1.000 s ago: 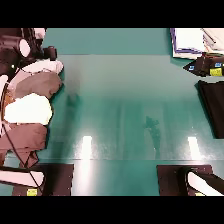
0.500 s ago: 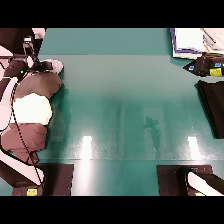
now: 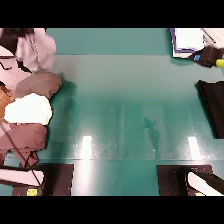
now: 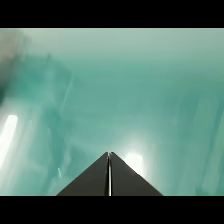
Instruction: Fold the shirts.
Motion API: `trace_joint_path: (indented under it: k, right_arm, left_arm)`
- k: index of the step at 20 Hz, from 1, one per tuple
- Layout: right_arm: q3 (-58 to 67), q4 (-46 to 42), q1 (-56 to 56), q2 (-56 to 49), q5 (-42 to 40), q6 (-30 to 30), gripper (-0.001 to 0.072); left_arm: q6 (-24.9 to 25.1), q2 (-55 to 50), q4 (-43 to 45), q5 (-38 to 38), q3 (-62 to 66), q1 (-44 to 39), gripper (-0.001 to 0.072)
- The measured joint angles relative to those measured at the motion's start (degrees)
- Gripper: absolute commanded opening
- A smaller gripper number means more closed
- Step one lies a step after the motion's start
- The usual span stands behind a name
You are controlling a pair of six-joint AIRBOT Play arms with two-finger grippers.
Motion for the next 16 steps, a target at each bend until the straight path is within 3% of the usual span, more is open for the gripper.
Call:
trace_joint_path:
  k: [5,9,10,11,12,16]
  right_arm:
    - [10.0,0.0,0.0,0.0,-0.2,0.0,0.0014]
    - [16.8,0.0,0.0,0.0,0.5,0.0,0.0014]
    - [18.0,-0.1,0.0,0.0,0.8,0.0,0.0014]
    - [19.2,-0.1,0.0,0.0,1.2,0.0,0.0014]
    - [20.1,-0.1,0.0,0.0,1.8,0.0,0.0014]
    - [22.0,-0.1,0.0,0.0,4.9,0.0,0.0014]
  left_arm:
    - [3.8,13.2,-1.9,-9.1,2.6,-12.7,0.0019]
    - [4.6,14.5,-5.1,-14.5,0.9,-27.3,0.0021]
    - [4.6,13.7,-6.0,-14.8,-0.2,-31.2,0.0137]
    - [4.7,12.5,-7.6,-14.6,-1.3,-34.6,0.0489]
    - [4.8,11.0,-9.9,-13.4,-2.3,-38.0,0.0621]
    - [4.9,5.4,-15.1,-9.0,-4.2,-44.9,0.062]
